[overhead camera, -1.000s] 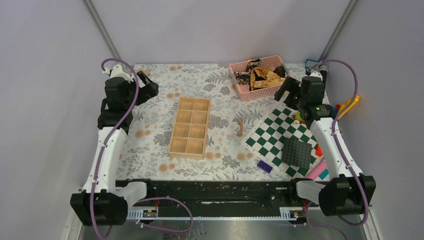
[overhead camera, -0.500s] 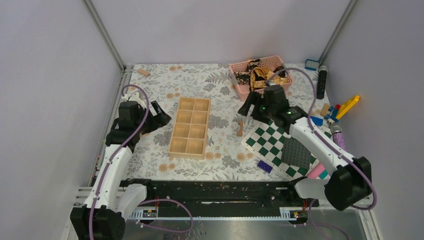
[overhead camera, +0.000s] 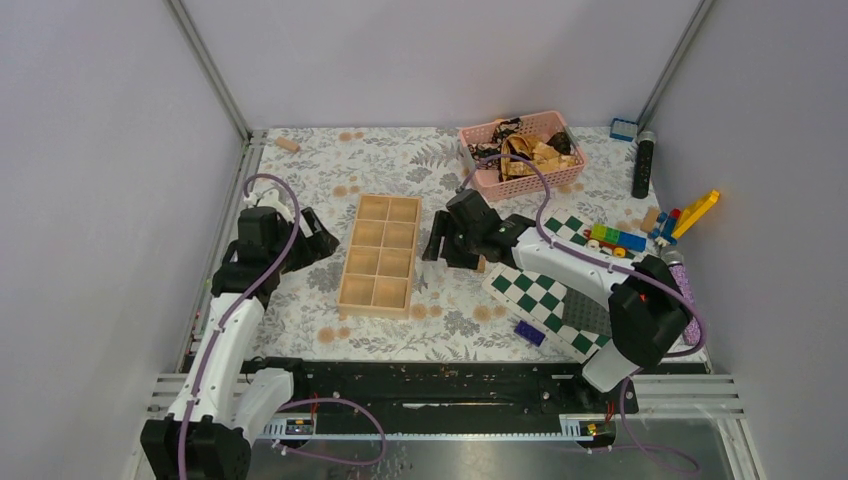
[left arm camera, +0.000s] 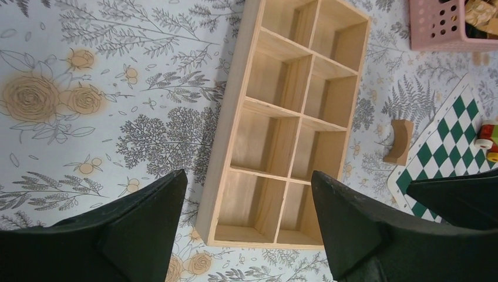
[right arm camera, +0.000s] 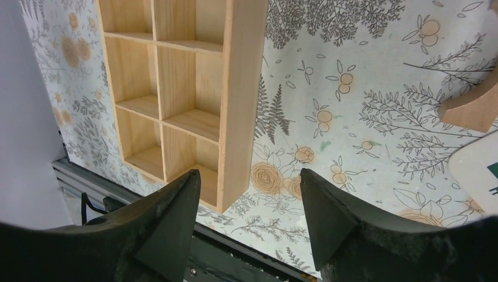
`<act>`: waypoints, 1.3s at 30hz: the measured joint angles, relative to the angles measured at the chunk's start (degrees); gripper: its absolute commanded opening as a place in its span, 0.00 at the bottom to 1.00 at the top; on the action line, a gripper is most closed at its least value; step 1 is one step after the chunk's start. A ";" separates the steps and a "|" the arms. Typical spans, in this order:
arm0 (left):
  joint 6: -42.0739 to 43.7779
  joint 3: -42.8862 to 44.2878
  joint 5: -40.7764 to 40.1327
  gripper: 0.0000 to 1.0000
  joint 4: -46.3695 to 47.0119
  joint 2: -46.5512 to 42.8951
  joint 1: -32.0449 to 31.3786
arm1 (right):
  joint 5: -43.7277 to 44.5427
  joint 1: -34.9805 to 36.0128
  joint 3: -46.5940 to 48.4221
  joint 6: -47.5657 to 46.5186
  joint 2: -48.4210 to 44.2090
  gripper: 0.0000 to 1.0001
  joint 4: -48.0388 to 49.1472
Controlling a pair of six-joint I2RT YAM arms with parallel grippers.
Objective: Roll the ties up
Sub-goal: Pick up the storage box at the center of the board.
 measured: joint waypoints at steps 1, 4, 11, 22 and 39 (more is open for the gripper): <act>0.02 -0.42 0.20 0.76 0.50 0.44 -0.28 | 0.42 0.26 0.00 0.39 0.00 0.70 -0.04; -0.04 -2.16 -0.50 0.68 2.14 2.60 -2.47 | 2.21 0.28 0.00 0.48 -0.46 0.71 -0.35; -0.94 -3.21 -5.51 0.53 3.28 12.31 -9.40 | 5.60 0.28 -0.98 -2.40 -7.91 0.72 -3.37; -0.96 -1.92 -13.49 0.41 6.54 23.15 -10.29 | 8.00 0.26 -4.31 -7.80 -17.16 0.73 -6.91; -0.15 1.01 -13.64 0.20 12.61 31.74 -14.05 | 8.68 0.28 -6.19 -10.73 -17.42 0.74 -9.07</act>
